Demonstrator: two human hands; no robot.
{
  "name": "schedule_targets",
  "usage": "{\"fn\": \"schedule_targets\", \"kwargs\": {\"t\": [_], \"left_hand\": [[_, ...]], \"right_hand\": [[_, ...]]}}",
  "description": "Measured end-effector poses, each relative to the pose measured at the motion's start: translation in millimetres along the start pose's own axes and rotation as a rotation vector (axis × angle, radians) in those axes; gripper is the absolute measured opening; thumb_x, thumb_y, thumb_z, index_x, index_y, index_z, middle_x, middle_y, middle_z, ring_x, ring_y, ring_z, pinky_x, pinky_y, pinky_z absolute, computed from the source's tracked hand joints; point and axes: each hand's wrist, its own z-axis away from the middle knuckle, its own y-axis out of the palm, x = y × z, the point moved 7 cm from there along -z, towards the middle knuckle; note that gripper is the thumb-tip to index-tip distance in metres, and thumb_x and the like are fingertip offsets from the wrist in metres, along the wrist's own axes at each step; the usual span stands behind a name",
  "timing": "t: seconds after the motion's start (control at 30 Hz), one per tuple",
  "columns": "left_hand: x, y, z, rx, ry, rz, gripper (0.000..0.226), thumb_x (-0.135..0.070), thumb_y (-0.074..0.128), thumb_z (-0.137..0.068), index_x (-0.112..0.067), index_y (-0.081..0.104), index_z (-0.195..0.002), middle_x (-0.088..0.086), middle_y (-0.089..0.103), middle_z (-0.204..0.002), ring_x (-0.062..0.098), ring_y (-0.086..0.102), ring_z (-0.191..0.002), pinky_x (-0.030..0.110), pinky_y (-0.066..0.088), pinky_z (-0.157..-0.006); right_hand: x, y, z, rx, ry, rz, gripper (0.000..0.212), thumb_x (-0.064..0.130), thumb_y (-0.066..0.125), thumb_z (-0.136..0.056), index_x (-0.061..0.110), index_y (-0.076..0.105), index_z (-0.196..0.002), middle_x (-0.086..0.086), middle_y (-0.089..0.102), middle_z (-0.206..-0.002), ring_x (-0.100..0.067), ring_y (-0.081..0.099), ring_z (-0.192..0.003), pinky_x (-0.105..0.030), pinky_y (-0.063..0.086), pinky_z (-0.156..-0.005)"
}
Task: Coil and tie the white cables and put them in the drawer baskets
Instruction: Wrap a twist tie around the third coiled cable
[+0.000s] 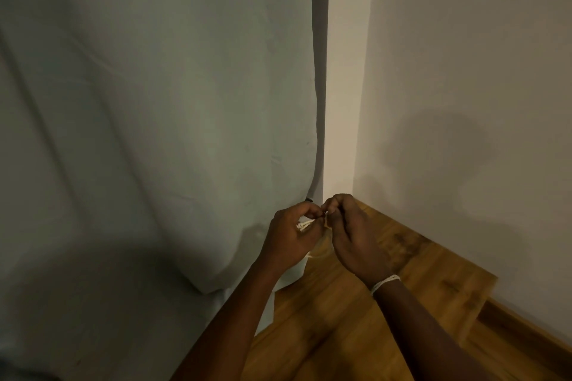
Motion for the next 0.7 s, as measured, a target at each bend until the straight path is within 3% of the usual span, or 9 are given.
{"fn": "schedule_targets", "kwargs": {"t": [0.13,0.27,0.4,0.47,0.53,0.7], "left_hand": [[-3,-1,2,-0.004,0.004,-0.01,0.022,-0.043,0.064,-0.084,-0.025,0.071,-0.095,-0.014,0.072,-0.085,0.006,0.068,-0.079,0.027,0.058,-0.071],[-2,-1,5,-0.034,-0.006,-0.033,0.024,-0.045,0.065,-0.08,-0.024,0.074,-0.089,-0.015,0.072,-0.079,0.005,0.068,-0.075,0.026,0.058,-0.067],[3,4,5,-0.014,-0.029,-0.039,0.017,-0.036,0.07,-0.08,-0.02,0.074,-0.084,-0.01,0.072,-0.075,0.009,0.068,-0.07,0.035,0.06,-0.065],[0,6,5,0.019,0.002,-0.037,0.017,-0.036,0.07,-0.08,-0.02,0.073,-0.085,-0.008,0.072,-0.076,0.01,0.069,-0.071,0.032,0.06,-0.064],[-5,6,5,0.038,0.056,-0.065,0.014,-0.036,0.071,-0.082,-0.022,0.071,-0.083,-0.009,0.071,-0.075,0.009,0.068,-0.069,0.029,0.058,-0.061],[-4,2,5,0.005,0.142,-0.197,0.013,-0.043,0.07,-0.083,-0.031,0.065,-0.078,-0.019,0.063,-0.068,0.006,0.064,-0.065,0.041,0.054,-0.069]], "right_hand": [[-12,0,4,-0.055,0.223,-0.298,0.02,0.009,0.04,-0.106,0.005,0.058,-0.098,-0.006,0.069,-0.091,-0.011,0.059,-0.069,-0.021,0.049,-0.06],[-20,1,10,-0.094,0.379,-0.531,0.022,0.008,0.039,-0.106,-0.006,0.055,-0.096,-0.006,0.07,-0.082,-0.017,0.053,-0.063,-0.025,0.046,-0.057],[-22,1,13,-0.088,0.428,-0.551,0.025,0.004,0.039,-0.105,-0.007,0.057,-0.092,-0.005,0.064,-0.067,-0.012,0.052,-0.057,-0.023,0.044,-0.054],[-23,-2,14,-0.07,0.445,-0.553,0.026,0.004,0.041,-0.105,-0.011,0.058,-0.093,-0.005,0.062,-0.064,-0.012,0.052,-0.057,-0.024,0.043,-0.054],[-21,-4,13,-0.022,0.452,-0.555,0.026,0.006,0.041,-0.105,-0.01,0.058,-0.093,-0.006,0.063,-0.067,-0.012,0.054,-0.058,-0.024,0.045,-0.054],[-15,-7,14,0.046,0.488,-0.604,0.023,0.007,0.04,-0.106,-0.01,0.055,-0.103,-0.022,0.071,-0.093,-0.018,0.064,-0.066,-0.026,0.053,-0.056]]}}
